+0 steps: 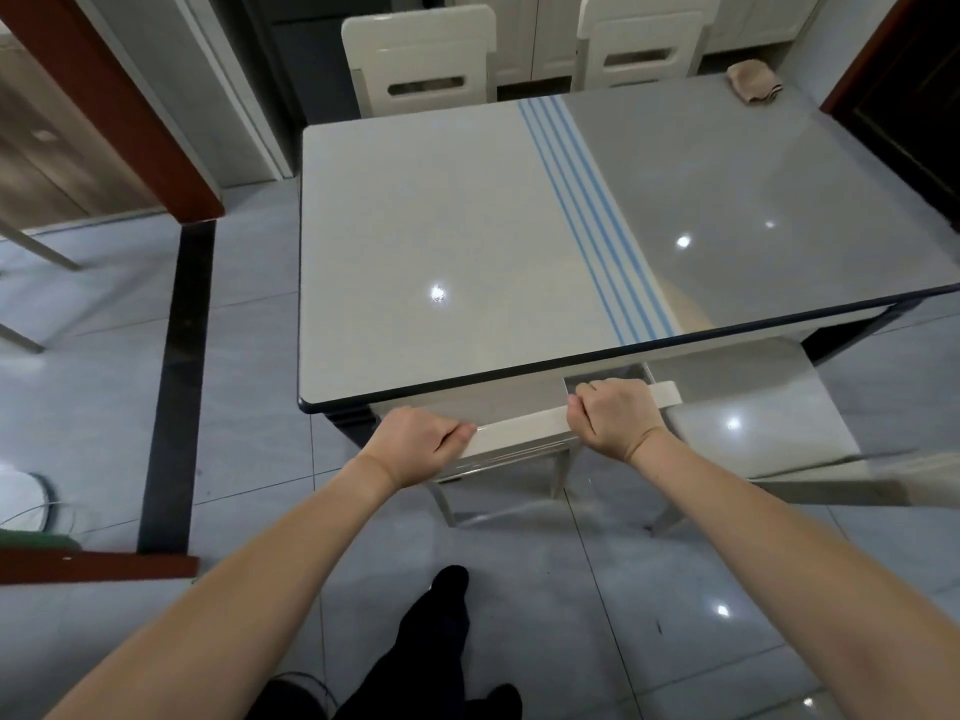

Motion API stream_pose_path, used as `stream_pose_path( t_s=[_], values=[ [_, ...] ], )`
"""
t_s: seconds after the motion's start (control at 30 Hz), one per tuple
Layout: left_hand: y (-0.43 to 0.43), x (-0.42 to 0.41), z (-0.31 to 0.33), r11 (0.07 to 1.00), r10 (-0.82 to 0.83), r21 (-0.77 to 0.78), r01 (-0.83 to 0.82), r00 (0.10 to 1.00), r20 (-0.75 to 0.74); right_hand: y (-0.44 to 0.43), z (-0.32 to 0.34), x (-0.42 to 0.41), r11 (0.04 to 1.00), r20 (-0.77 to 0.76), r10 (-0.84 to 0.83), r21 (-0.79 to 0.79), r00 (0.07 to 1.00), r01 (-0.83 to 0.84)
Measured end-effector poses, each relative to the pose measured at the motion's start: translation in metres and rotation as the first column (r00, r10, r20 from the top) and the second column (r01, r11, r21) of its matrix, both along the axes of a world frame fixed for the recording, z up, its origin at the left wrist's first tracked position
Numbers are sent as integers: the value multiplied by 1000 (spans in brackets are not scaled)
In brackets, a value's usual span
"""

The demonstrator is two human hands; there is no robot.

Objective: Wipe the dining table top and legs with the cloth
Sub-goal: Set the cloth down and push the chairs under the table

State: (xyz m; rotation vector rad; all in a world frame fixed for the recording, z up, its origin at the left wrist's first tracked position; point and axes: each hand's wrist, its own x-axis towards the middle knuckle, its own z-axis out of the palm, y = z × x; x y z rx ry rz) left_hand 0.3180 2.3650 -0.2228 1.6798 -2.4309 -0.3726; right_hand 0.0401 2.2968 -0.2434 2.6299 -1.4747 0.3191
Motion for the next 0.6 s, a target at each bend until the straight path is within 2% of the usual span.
stream_pose_path(
  t_s=[0.6],
  values=[
    [-51, 25, 0, 996, -36, 87, 31, 997, 61, -35, 0, 29, 996, 21, -63, -61, 998, 64]
  ],
)
